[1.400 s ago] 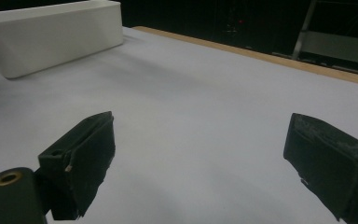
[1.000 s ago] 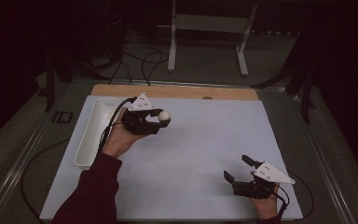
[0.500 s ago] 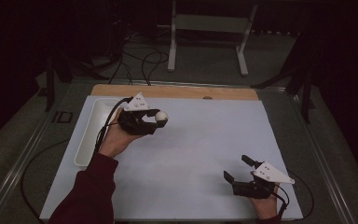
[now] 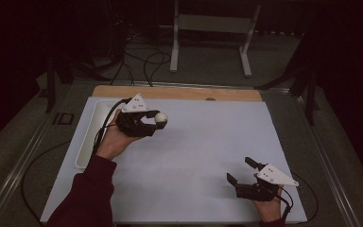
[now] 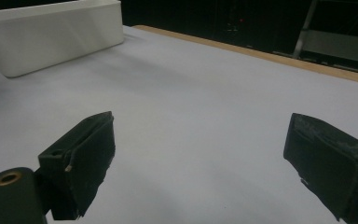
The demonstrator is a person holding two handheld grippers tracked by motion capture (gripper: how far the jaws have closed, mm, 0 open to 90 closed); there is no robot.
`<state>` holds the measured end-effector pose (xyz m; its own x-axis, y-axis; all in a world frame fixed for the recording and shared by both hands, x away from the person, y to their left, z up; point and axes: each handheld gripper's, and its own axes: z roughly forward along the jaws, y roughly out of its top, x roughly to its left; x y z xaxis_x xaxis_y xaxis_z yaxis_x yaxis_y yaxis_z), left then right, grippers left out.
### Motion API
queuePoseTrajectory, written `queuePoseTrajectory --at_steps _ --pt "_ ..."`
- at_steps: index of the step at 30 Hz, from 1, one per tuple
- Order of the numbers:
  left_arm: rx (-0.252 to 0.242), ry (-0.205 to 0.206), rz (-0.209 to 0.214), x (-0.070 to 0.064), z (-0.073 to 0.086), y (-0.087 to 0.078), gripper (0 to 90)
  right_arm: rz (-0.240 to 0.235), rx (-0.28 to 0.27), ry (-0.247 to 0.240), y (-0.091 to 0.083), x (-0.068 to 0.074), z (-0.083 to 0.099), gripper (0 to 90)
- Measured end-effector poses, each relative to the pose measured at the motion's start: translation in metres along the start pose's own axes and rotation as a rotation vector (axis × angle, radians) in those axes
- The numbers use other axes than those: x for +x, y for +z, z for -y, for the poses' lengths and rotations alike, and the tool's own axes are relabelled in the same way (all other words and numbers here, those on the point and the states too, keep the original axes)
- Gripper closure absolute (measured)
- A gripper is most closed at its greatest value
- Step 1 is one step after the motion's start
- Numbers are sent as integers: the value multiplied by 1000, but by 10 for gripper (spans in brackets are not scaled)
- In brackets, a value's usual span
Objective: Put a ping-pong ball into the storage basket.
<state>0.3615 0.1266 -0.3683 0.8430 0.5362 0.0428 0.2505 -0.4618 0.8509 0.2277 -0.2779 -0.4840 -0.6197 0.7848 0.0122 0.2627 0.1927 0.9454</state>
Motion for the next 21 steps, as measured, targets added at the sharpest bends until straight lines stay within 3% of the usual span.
queuePoseTrajectory --at_steps 21 --pt "-2 3 -15 3 4 -11 512 1 -1 -2 0 0 0 86"
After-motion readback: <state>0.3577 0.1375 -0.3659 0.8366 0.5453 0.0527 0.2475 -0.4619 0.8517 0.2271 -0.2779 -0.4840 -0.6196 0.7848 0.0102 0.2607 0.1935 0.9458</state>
